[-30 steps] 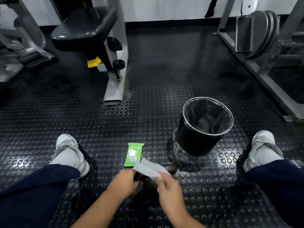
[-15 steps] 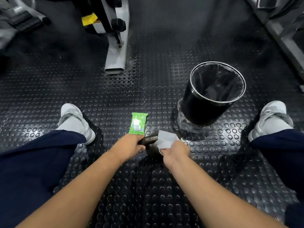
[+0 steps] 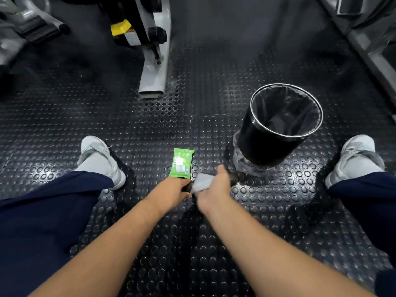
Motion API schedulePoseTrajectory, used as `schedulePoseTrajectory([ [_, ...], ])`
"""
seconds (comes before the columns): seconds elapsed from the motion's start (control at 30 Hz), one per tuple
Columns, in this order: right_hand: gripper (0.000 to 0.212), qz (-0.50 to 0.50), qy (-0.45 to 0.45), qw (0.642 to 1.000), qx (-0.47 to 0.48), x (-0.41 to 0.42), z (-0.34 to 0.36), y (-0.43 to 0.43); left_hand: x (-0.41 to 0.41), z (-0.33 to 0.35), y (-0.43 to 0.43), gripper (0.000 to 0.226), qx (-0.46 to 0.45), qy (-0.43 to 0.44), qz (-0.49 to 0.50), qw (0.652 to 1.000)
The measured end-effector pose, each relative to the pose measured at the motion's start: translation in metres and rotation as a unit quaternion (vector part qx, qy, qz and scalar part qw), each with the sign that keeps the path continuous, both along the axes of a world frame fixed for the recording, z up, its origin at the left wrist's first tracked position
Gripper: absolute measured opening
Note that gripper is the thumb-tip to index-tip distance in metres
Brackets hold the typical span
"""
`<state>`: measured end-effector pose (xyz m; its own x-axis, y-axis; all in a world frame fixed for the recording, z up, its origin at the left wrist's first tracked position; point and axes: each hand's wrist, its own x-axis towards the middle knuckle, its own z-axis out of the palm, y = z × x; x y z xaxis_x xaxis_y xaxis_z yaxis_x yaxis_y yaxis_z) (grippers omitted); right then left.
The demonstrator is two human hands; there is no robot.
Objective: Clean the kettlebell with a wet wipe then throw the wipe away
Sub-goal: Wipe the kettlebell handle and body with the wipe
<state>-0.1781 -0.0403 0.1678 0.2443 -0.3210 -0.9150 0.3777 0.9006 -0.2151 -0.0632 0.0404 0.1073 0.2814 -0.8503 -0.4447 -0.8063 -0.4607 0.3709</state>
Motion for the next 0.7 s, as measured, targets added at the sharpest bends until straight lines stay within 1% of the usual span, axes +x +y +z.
schedulePoseTrajectory([
  [0.03,0.045,0.017,-0.016,1.000,-0.003,0.008,-0.001,0.011,0.000,0.000,0.002,0.021,-0.010,0.007,-0.001,1.000],
  [0.1,0.050,0.020,-0.025,0.999,0.001,0.011,0.006,0.018,0.001,0.000,0.003,0.015,-0.017,0.020,-0.005,1.000],
  [0.17,0.054,-0.008,-0.018,1.000,0.023,0.002,0.008,0.004,0.002,0.000,0.002,0.014,-0.003,0.017,-0.009,1.000],
  [0.27,0.060,-0.045,0.001,0.999,0.020,-0.015,0.004,-0.026,0.002,-0.001,-0.001,0.030,0.015,0.009,-0.001,1.000],
  [0.3,0.062,-0.051,0.006,0.999,0.013,-0.017,-0.001,-0.029,0.002,-0.001,-0.001,0.032,0.017,0.009,-0.002,1.000],
  [0.33,0.064,-0.059,0.015,0.998,0.005,-0.015,-0.004,-0.027,0.001,0.000,-0.003,0.031,0.021,0.008,-0.003,1.000],
  [0.4,0.066,-0.031,0.039,0.999,-0.006,0.000,-0.008,-0.007,0.002,0.001,-0.003,0.026,0.026,0.004,-0.009,1.000],
  [0.5,0.071,0.000,-0.004,1.000,-0.007,0.025,-0.014,0.024,0.004,-0.002,-0.003,0.015,0.030,-0.015,-0.007,0.999],
  [0.53,0.072,0.002,-0.012,1.000,-0.005,0.026,-0.013,0.024,0.004,-0.001,-0.004,0.014,0.034,-0.019,-0.007,0.999],
  [0.6,0.067,-0.012,-0.022,1.000,0.006,0.017,-0.007,0.011,0.003,-0.001,-0.006,0.012,0.029,-0.016,-0.009,0.999],
  [0.67,0.064,-0.051,0.004,0.999,0.019,0.001,-0.003,-0.013,0.003,-0.001,-0.008,0.016,0.041,-0.013,-0.010,0.999],
  [0.7,0.067,-0.066,0.010,0.998,0.016,-0.006,-0.005,-0.024,0.004,-0.002,-0.009,0.019,0.048,-0.013,-0.012,0.999],
])
